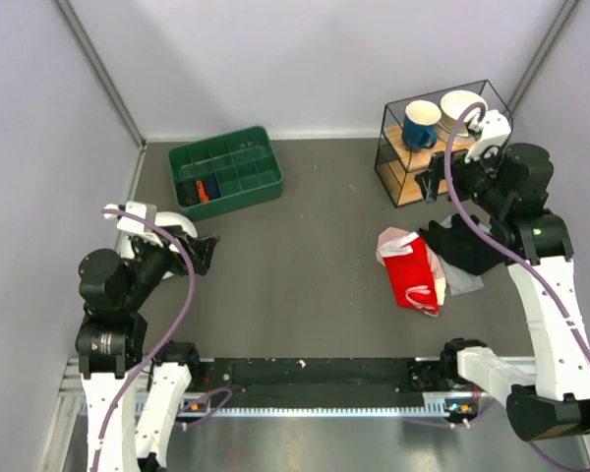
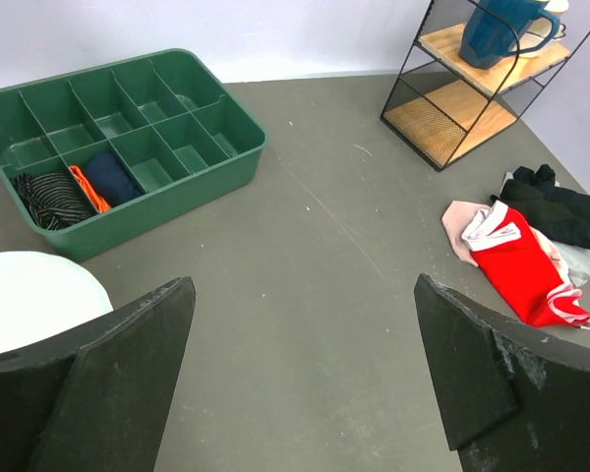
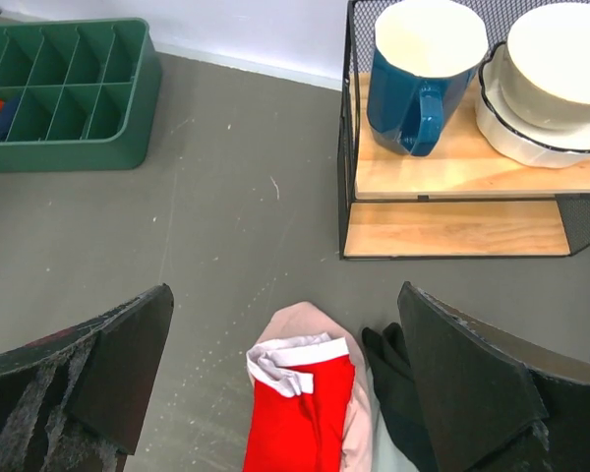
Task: Roll the underwear
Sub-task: Pick up the underwear from the center of the board.
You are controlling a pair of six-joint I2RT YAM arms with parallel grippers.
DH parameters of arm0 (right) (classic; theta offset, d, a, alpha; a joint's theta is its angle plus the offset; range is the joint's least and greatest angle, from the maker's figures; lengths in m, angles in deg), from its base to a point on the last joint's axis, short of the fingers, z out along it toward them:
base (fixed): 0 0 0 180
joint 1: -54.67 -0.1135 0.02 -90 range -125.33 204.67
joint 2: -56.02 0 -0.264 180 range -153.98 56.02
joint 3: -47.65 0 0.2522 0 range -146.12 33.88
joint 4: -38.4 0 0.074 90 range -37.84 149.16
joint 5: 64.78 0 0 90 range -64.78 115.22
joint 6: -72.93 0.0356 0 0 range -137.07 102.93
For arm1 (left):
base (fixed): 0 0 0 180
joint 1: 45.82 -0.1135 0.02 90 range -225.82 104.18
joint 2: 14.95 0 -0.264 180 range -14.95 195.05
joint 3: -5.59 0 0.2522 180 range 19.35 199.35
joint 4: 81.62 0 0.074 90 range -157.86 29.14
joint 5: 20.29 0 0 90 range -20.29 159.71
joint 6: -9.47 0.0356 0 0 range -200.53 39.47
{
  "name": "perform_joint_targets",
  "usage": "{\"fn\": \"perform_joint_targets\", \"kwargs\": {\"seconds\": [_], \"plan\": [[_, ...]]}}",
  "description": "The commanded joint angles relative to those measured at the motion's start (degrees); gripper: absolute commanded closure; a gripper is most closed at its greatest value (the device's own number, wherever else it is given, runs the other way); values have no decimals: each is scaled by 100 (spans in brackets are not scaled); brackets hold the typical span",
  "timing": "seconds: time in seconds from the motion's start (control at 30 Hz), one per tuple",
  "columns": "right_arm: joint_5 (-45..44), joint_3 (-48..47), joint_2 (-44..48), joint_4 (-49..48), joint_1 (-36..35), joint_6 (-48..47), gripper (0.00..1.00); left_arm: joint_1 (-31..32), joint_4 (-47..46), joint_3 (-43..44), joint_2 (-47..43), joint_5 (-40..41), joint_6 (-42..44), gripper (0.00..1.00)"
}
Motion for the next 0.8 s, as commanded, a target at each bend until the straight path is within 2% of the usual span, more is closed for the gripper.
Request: {"fn": "perform_joint_targets", "kwargs": {"seconds": [0.0, 0.27, 0.4, 0.57, 0.77], "plan": [[-29, 40, 120, -161, 64, 71, 1, 16, -201, -66, -19, -41, 77, 1], [638, 189, 85, -126, 73, -359, 1, 25, -359, -364, -45, -207, 77, 1], [1122, 444, 32, 198, 73, -1481, 1, 42, -631, -847, -81, -225, 6, 1], [841, 1085, -179, 559, 73, -2345, 1, 42, -1123, -1795, -55, -24, -72, 1], [384, 1753, -688, 744, 73, -3005, 1, 42, -1528, -2035, 217, -111, -178, 1]]}}
